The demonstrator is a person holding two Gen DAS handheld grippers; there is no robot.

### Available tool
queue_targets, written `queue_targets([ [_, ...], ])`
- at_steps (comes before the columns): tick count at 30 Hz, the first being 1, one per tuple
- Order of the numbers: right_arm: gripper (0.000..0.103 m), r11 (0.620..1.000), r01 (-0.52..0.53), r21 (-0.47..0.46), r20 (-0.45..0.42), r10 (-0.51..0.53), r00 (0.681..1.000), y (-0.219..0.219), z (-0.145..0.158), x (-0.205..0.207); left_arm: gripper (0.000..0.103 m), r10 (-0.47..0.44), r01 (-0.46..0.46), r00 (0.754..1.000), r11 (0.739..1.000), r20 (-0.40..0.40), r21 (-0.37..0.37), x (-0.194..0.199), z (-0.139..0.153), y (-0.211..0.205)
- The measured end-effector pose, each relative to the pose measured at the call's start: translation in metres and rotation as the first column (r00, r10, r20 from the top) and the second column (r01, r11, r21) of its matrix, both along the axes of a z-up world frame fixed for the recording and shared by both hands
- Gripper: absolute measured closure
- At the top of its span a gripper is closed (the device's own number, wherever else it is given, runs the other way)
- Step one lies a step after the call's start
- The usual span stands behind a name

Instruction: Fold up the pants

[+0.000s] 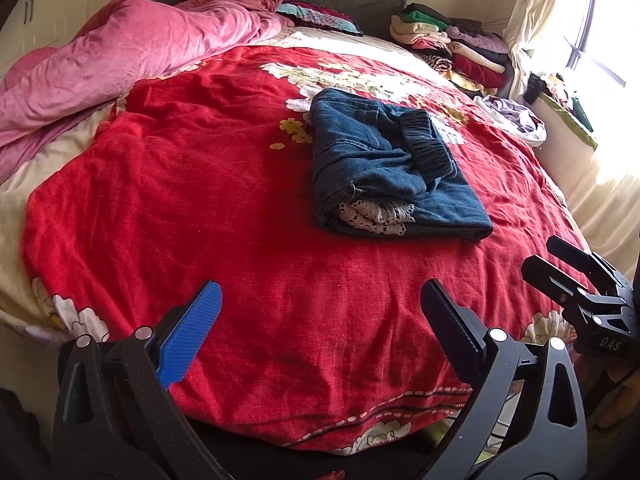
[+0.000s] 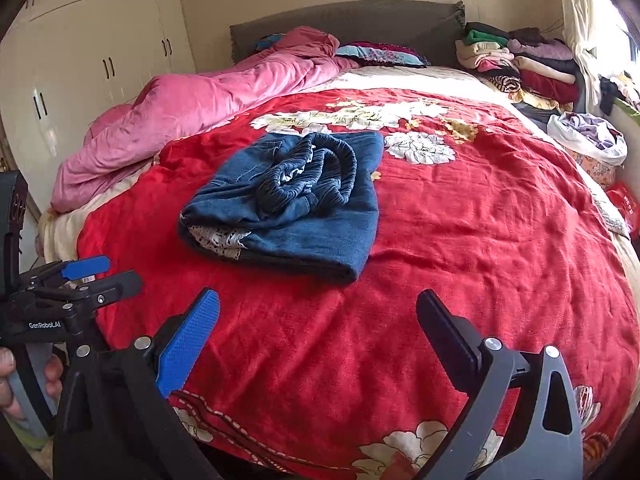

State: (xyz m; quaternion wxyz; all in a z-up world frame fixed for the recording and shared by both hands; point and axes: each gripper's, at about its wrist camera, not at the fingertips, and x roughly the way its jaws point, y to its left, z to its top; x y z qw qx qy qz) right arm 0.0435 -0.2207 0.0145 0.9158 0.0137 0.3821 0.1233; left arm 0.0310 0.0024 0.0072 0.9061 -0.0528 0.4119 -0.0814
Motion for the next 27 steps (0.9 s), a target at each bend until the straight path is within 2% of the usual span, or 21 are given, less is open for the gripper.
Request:
queue_targets([
  [27, 0.005, 1.0, -0.004, -0.027, 0.006, 0.004, 1.0, 0.0067, 0.0027, -0.0031, 0.01, -0.008, 0.008, 1.0, 1.0, 0.013, -0.014, -0.0016, 0.0058, -0.0002],
])
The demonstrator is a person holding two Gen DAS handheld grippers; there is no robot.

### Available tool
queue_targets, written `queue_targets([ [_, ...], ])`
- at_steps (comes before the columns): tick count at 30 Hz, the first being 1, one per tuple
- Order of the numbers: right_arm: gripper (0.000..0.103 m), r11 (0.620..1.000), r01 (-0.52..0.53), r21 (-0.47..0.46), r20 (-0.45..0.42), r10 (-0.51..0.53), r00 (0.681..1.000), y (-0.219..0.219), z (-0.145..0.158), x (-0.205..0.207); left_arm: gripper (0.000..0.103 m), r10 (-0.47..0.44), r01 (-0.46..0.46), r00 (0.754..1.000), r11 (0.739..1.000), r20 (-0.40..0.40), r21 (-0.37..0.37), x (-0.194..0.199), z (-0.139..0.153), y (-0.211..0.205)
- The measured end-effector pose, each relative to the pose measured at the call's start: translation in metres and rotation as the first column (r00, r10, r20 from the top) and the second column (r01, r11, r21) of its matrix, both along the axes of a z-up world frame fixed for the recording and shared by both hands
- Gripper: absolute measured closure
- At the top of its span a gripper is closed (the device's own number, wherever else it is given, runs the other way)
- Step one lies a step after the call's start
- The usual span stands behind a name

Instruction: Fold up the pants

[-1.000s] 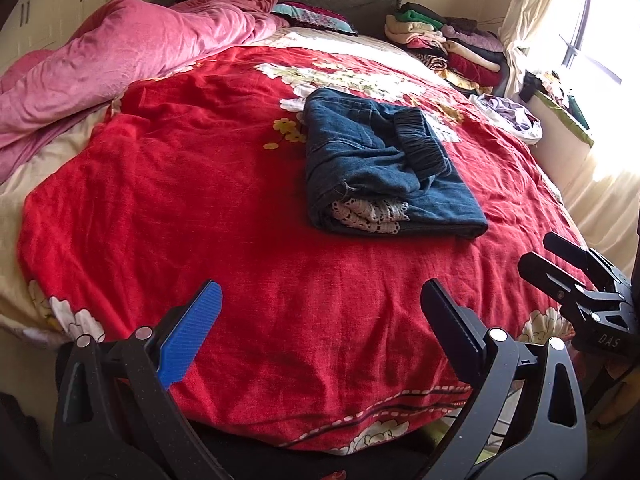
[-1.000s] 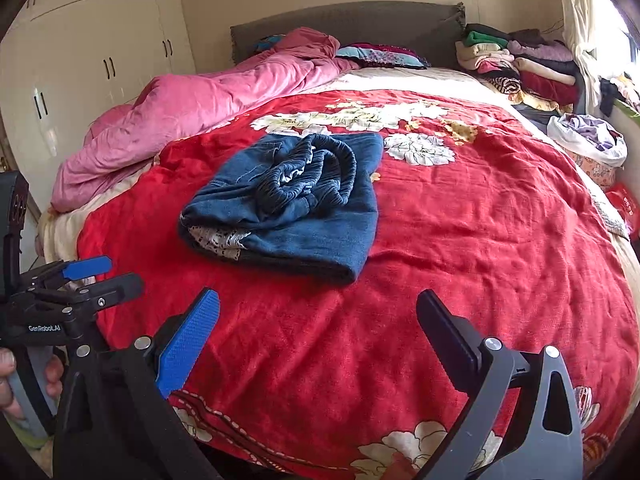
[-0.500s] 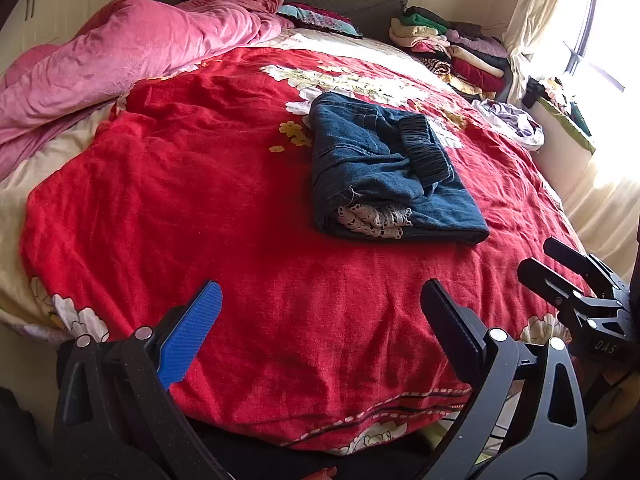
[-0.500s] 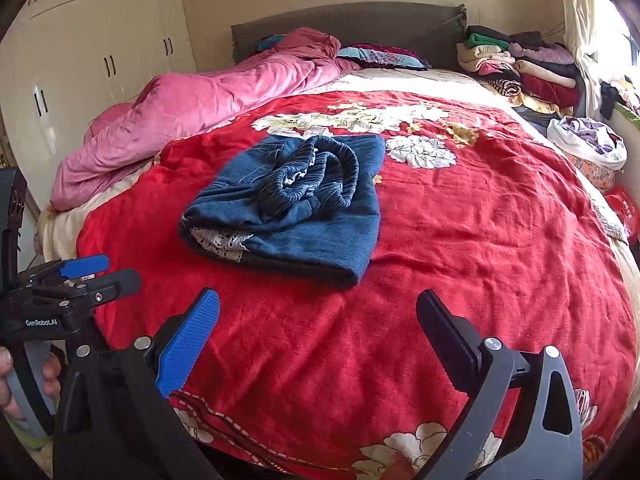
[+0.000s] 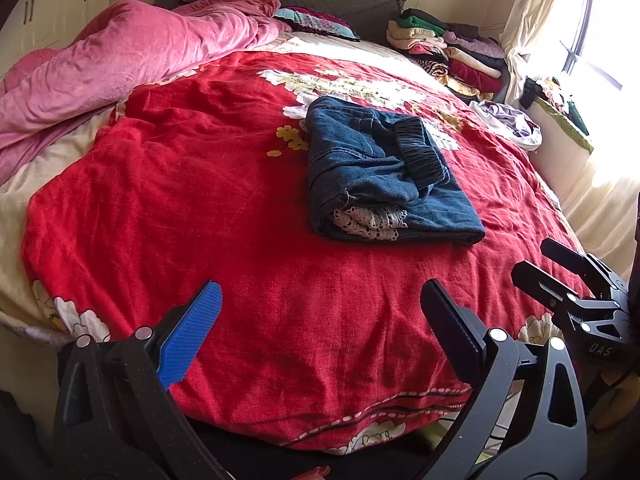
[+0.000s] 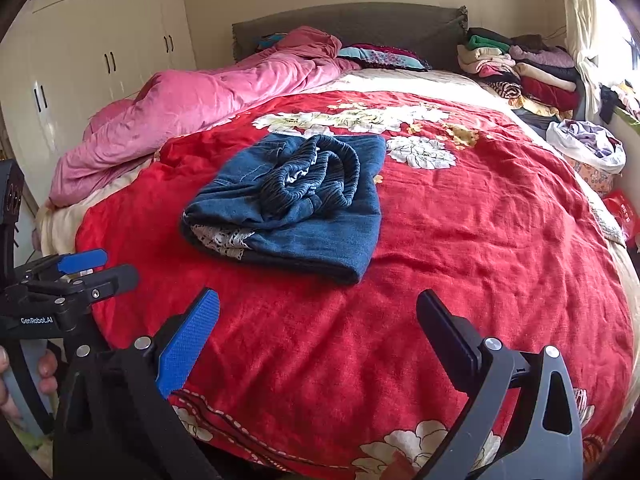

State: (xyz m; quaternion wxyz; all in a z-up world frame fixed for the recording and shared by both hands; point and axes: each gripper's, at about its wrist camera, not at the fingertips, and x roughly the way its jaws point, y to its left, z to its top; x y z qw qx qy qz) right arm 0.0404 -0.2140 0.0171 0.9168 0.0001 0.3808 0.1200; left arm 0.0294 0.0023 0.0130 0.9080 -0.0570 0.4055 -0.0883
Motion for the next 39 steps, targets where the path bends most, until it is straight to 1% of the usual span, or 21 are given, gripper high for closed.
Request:
queue_targets([
  [28, 0.005, 1.0, 0.012, -0.007, -0.005, -0.012, 1.0, 0.001, 0.0, 0.0, 0.01, 0.019, -0.019, 1.0, 1.0, -0.019, 0.016, 0.003, -0.004, 0.008],
  [39, 0.005, 1.0, 0.015, -0.021, -0.014, -0.015, 1.0, 0.002, -0.003, 0.002, 0.01, 0.025, -0.025, 0.999, 1.0, -0.027, 0.009, 0.005, -0.005, 0.013],
])
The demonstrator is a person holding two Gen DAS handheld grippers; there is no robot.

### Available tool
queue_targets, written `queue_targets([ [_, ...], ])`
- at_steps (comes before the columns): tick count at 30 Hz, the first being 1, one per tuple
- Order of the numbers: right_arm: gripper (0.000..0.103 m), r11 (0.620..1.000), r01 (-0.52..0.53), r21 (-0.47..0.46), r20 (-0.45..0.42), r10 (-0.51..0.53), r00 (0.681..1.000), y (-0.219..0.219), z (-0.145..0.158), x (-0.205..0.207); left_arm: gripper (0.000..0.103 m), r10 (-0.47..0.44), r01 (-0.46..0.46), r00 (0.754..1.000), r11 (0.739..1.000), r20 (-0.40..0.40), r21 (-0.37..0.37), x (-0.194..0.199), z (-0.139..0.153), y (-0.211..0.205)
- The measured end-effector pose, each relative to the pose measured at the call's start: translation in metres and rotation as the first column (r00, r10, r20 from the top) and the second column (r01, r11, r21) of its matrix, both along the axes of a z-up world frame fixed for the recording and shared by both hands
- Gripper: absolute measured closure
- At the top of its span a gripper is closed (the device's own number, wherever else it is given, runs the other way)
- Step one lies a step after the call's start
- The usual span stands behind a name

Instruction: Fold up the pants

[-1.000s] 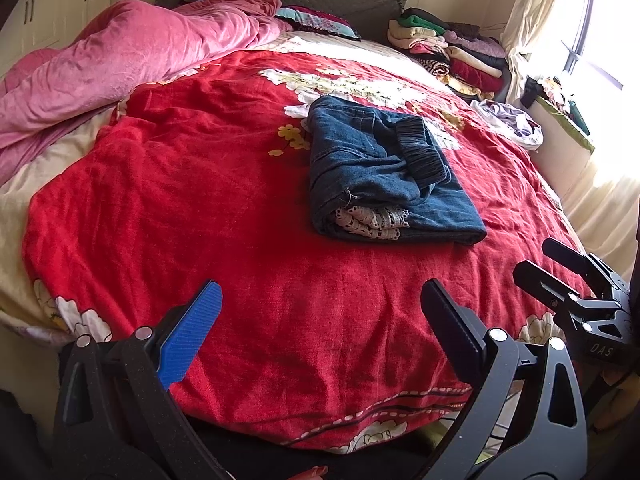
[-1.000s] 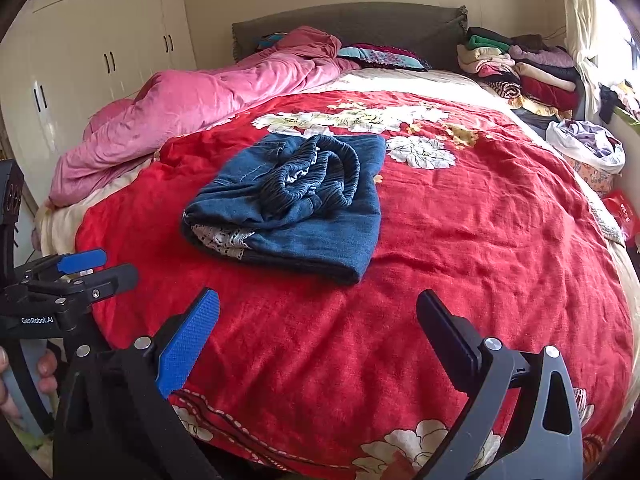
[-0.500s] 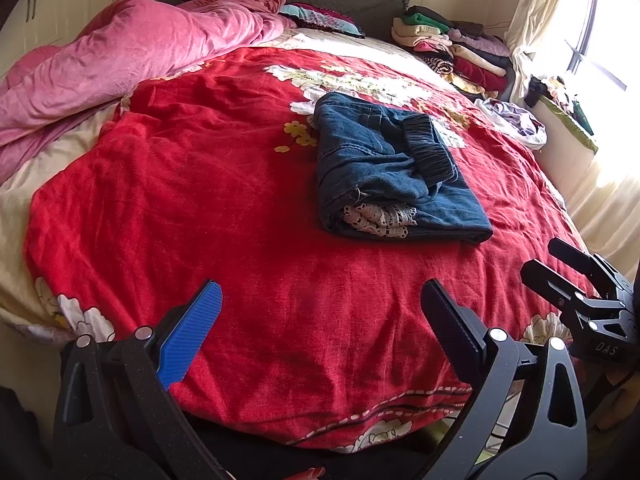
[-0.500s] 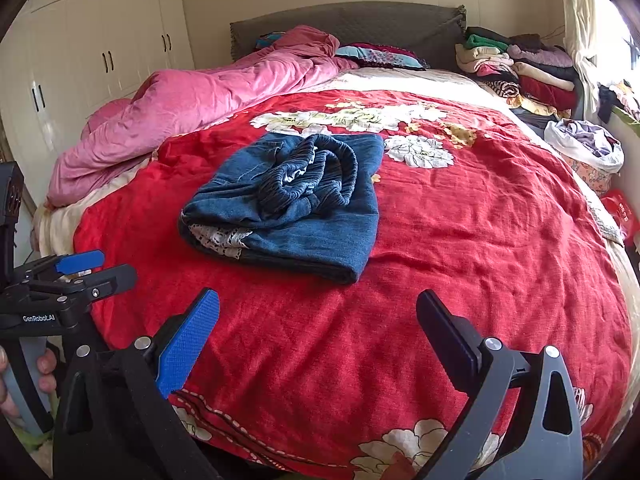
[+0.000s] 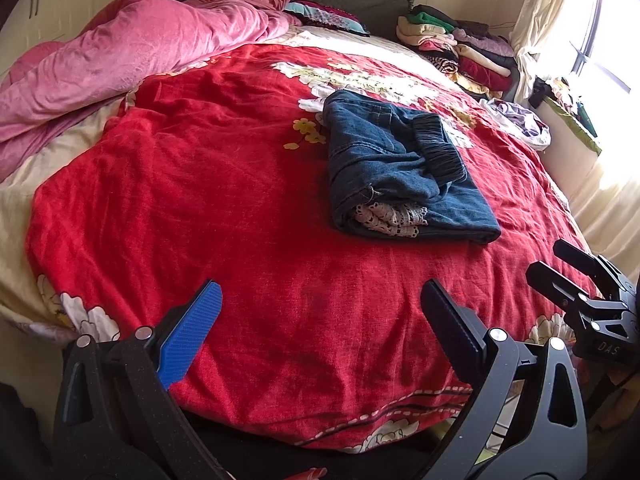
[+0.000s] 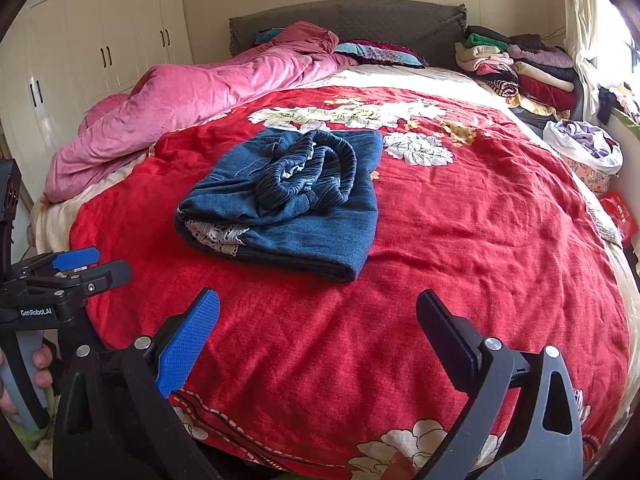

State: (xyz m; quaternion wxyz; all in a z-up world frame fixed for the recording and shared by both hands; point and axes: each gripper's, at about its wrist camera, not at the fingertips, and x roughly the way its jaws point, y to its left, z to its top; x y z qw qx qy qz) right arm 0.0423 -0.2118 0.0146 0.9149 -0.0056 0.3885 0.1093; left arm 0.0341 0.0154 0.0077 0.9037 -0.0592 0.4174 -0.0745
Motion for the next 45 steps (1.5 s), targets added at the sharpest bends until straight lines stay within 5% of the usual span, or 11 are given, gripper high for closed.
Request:
queue_targets([
  [18, 0.005, 0.995, 0.082, -0.059, 0.007, -0.082, 0.997, -0.027, -0.005, 0.013, 0.01, 0.078, -0.077, 0.996, 0.997, -0.037, 0.023, 0.015, -0.01, 0.022],
  [25, 0.005, 0.947, 0.292, -0.132, 0.013, -0.293, 0.956, -0.111, -0.014, 0.047, 0.01, 0.164, -0.158, 0.984, 0.982, -0.063, 0.1, 0.07, -0.014, 0.064],
  [31, 0.005, 0.885, 0.432, -0.175, -0.045, -0.445, 0.894, -0.226, -0.023, 0.096, 0.01, 0.319, -0.294, 0.943, 0.931, -0.091, 0.217, 0.14, -0.025, 0.132],
  [34, 0.005, 0.858, 0.496, -0.132, -0.089, -0.508, 0.857, -0.288, -0.03, 0.124, 0.01, 0.382, -0.354, 0.918, 0.91, -0.104, 0.217, 0.17, -0.028, 0.163],
  [37, 0.005, 0.843, 0.506, -0.185, -0.127, -0.531, 0.838, -0.331, -0.048, 0.155, 0.01, 0.425, -0.396, 0.898, 0.893, -0.116, 0.213, 0.201, -0.039, 0.186],
  [39, 0.004, 0.863, 0.483, -0.151, -0.207, -0.505, 0.838, -0.348, -0.075, 0.17, 0.008, 0.419, -0.39, 0.903, 0.892, -0.093, 0.23, 0.215, -0.054, 0.19],
  [41, 0.004, 0.858, 0.505, -0.094, -0.188, -0.514, 0.837, -0.355, -0.077, 0.169, 0.008, 0.412, -0.393, 0.911, 0.883, -0.023, 0.255, 0.211, -0.058, 0.184],
  [45, 0.004, 0.846, 0.504, -0.175, -0.142, -0.528, 0.837, -0.343, -0.072, 0.166, 0.008, 0.415, -0.399, 0.909, 0.883, -0.015, 0.246, 0.203, -0.055, 0.184],
])
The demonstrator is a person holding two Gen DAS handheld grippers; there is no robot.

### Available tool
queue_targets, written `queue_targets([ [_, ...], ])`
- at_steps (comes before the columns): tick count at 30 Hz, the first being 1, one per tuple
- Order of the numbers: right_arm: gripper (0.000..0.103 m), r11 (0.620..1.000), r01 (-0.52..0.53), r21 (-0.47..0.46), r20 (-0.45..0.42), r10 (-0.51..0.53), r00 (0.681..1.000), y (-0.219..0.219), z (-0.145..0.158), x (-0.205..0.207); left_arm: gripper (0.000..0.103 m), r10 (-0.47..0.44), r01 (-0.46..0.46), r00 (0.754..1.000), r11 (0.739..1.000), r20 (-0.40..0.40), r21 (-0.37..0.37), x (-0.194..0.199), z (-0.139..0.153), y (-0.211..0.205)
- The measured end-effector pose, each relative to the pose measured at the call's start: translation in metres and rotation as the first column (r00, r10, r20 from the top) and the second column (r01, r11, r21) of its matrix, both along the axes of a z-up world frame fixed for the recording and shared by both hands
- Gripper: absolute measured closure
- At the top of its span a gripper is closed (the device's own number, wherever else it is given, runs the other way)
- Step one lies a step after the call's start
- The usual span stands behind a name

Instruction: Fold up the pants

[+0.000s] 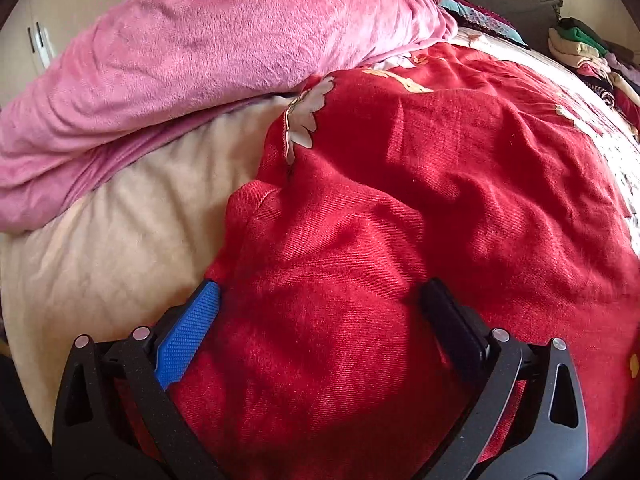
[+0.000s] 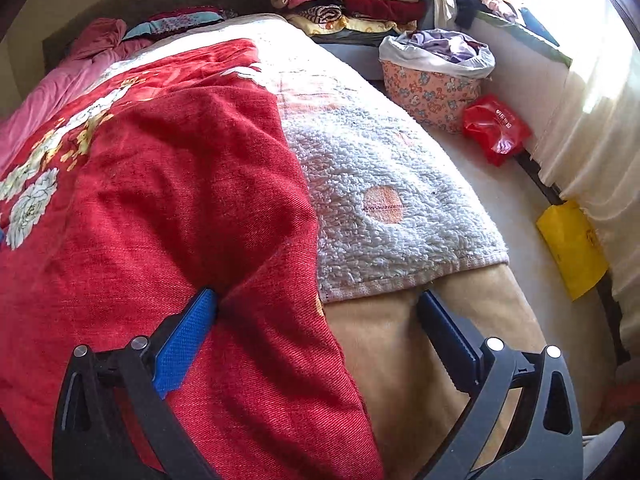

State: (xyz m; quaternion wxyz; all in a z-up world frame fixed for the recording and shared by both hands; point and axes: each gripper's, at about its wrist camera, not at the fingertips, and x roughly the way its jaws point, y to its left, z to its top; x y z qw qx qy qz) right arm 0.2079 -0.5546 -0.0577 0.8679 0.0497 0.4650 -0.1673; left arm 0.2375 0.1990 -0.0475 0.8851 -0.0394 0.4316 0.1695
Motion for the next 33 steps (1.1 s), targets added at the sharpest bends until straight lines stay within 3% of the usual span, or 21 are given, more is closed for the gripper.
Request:
queue_targets([
  [5, 0.004, 0.996, 0.004, 0.087, 0.017, -0.006, 1.0, -0.0082, -0.0009, -0.0017, 0.008, 0.0, 0.0, 1.0, 1.0, 0.003, -0.011, -0.0045, 0.0021, -0.0003],
  [33, 0.004, 0.997, 0.004, 0.074, 0.012, -0.005, 1.0, -0.004, 0.0016, -0.0027, 0.008, 0.0, 0.0, 1.0, 1.0, 0.003, -0.015, -0.002, 0.0004, 0.0005],
])
